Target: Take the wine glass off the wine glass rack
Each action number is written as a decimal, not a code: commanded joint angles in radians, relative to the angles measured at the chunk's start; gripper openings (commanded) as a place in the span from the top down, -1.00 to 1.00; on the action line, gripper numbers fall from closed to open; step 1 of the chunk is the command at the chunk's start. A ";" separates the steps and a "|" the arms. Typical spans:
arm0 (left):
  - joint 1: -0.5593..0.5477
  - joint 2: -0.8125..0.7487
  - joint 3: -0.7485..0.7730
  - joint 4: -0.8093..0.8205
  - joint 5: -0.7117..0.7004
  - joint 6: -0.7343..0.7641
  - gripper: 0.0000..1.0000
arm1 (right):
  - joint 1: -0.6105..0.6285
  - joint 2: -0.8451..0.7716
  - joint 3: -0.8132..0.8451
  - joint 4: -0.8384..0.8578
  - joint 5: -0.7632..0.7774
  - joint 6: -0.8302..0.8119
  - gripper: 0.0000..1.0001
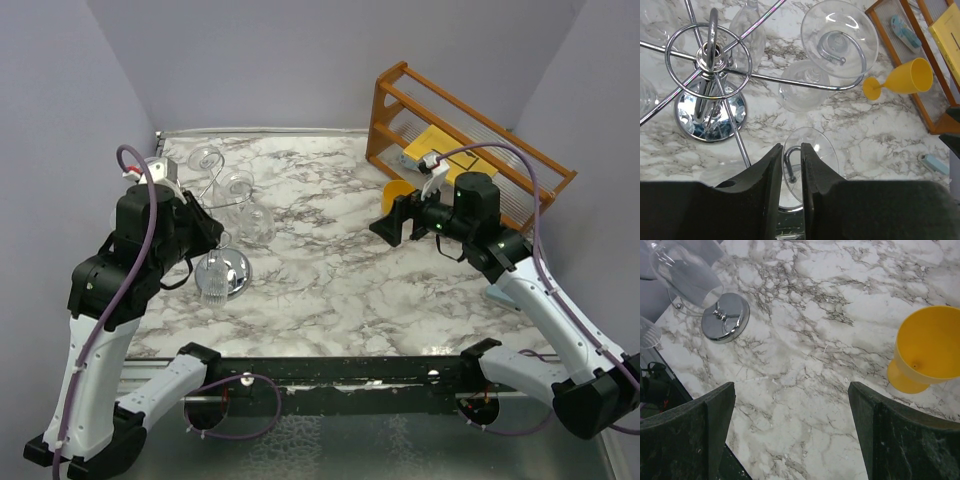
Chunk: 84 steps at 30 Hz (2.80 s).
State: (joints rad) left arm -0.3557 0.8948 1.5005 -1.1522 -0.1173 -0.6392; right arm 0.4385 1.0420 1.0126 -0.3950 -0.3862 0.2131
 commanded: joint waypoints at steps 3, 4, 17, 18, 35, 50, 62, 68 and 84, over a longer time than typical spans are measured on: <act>-0.006 -0.052 -0.030 0.057 -0.020 -0.048 0.58 | 0.003 0.013 0.021 0.027 0.004 0.001 -0.87; -0.006 -0.060 -0.041 0.070 -0.018 -0.058 0.59 | 0.003 0.014 0.022 0.025 0.003 0.002 -0.87; -0.006 -0.162 -0.189 0.223 -0.006 -0.200 0.79 | 0.003 0.011 0.021 0.022 0.008 0.001 -0.87; -0.006 -0.165 -0.188 0.225 -0.011 -0.208 0.82 | 0.003 0.010 0.021 0.021 0.009 0.001 -0.87; -0.007 -0.257 -0.238 0.292 -0.045 -0.324 1.00 | 0.003 -0.006 0.014 0.022 0.002 -0.011 -0.91; -0.006 -0.304 -0.216 0.258 -0.070 -0.331 1.00 | 0.003 -0.009 0.013 0.019 -0.016 -0.020 -0.99; -0.010 -0.326 -0.242 0.288 -0.155 -0.376 1.00 | 0.003 -0.017 0.015 0.015 -0.011 -0.020 -0.99; -0.010 -0.266 -0.224 0.317 -0.159 -0.371 1.00 | 0.003 -0.019 0.022 0.006 0.005 -0.018 -0.99; -0.009 -0.175 -0.217 0.337 -0.075 -0.405 1.00 | 0.003 0.003 0.028 0.004 -0.003 0.015 -0.99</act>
State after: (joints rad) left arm -0.3622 0.7109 1.2621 -0.8223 -0.2207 -1.0256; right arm 0.4389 1.0424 1.0130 -0.3965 -0.3870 0.2131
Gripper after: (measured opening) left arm 0.016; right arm 0.994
